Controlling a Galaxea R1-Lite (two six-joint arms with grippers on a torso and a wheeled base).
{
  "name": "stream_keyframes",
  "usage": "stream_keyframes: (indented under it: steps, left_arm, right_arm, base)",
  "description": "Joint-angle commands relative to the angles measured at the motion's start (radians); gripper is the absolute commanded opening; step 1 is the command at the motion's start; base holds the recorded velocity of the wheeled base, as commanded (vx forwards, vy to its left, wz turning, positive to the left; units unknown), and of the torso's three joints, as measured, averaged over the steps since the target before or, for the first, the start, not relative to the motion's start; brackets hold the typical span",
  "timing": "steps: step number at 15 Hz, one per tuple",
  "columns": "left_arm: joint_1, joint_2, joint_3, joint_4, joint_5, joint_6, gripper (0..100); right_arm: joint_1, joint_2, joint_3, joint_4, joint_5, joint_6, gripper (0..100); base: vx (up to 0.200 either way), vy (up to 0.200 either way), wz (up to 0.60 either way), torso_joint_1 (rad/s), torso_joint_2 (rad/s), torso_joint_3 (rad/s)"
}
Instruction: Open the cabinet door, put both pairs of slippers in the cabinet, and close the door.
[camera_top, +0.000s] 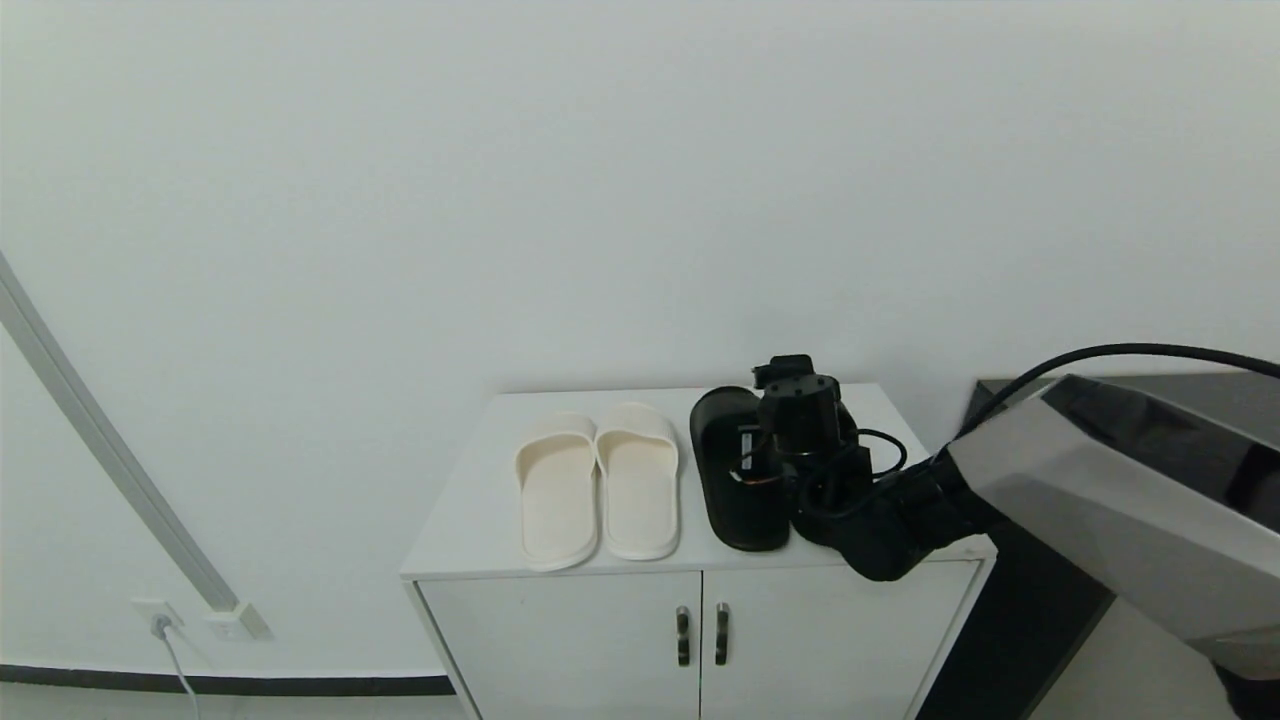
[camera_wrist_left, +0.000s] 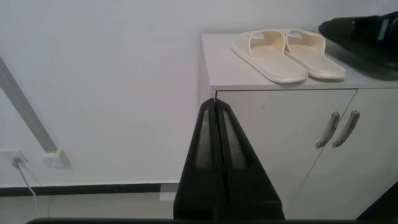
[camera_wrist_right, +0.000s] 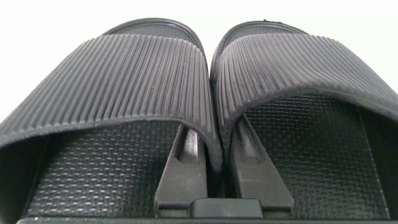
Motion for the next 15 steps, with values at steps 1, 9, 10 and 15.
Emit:
stream_keyframes:
  steps: [1, 9, 10, 15]
  left_arm:
    - [0.000, 0.000, 0.000, -0.001, 0.001, 0.003, 0]
    - [0.000, 0.000, 0.000, 0.000, 0.001, 0.006, 0]
    - [0.000, 0.000, 0.000, 0.000, 0.001, 0.006, 0]
    - [0.000, 0.000, 0.000, -0.001, 0.001, 0.006, 0]
  right_arm:
    - [0.017, -0.211, 0.161, -0.013, 0.069, -0.019, 0]
    - [0.094, -0.672, 0.710, -0.076, 0.520, -0.108, 0]
    - [0.106, -0.716, 0.748, -0.072, 0.583, -0.109, 0]
    - [0.129, -0.744, 0.826, -0.068, 0.686, -0.115, 0]
  base:
    - [0.000, 0.000, 0.00, 0.000, 0.00, 0.000]
    - [0.000, 0.000, 0.00, 0.000, 0.00, 0.000]
    - [0.000, 0.000, 0.00, 0.000, 0.00, 0.000]
    - [0.000, 0.000, 0.00, 0.000, 0.00, 0.000]
